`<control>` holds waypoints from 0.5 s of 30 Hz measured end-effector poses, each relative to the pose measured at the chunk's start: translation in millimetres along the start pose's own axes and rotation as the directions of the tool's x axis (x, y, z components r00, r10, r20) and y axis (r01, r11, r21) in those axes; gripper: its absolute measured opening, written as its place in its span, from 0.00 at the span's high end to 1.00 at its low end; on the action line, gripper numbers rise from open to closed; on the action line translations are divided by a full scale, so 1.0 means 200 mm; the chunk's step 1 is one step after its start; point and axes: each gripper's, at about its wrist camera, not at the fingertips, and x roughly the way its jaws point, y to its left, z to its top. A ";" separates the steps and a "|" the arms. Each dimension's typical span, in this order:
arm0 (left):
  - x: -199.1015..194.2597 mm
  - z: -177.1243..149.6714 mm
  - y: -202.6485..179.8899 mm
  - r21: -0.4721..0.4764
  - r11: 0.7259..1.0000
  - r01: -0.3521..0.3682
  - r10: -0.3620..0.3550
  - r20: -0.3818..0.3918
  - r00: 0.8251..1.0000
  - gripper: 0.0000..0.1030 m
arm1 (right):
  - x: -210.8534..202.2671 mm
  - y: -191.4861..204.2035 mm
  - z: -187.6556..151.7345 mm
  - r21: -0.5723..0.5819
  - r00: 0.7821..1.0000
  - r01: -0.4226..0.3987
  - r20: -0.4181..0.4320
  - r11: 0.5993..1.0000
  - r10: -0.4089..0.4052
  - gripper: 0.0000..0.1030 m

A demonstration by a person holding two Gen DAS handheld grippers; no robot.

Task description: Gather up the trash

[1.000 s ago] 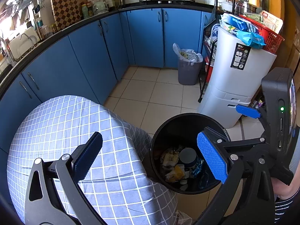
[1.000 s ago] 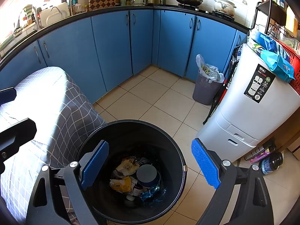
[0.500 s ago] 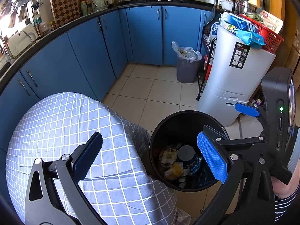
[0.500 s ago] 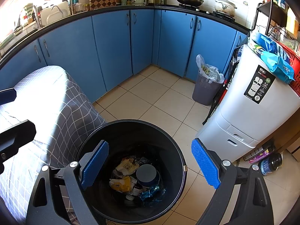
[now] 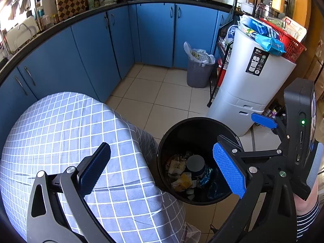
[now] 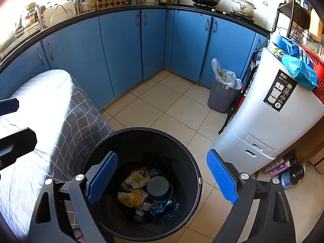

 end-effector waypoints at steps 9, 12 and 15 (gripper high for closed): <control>-0.01 0.00 -0.01 -0.001 1.000 -0.023 0.023 0.012 1.000 0.03 | 0.00 0.00 0.00 0.001 1.000 -0.001 0.000 1.000 0.001 0.15; -0.02 0.00 0.00 0.001 1.000 -0.024 0.024 0.015 1.000 0.03 | 0.01 0.01 -0.01 -0.001 1.000 -0.002 0.000 1.000 0.002 0.15; -0.02 0.00 0.00 -0.001 1.000 -0.025 0.025 0.019 0.999 0.03 | 0.01 0.01 -0.01 -0.001 1.000 -0.002 0.001 1.000 0.002 0.15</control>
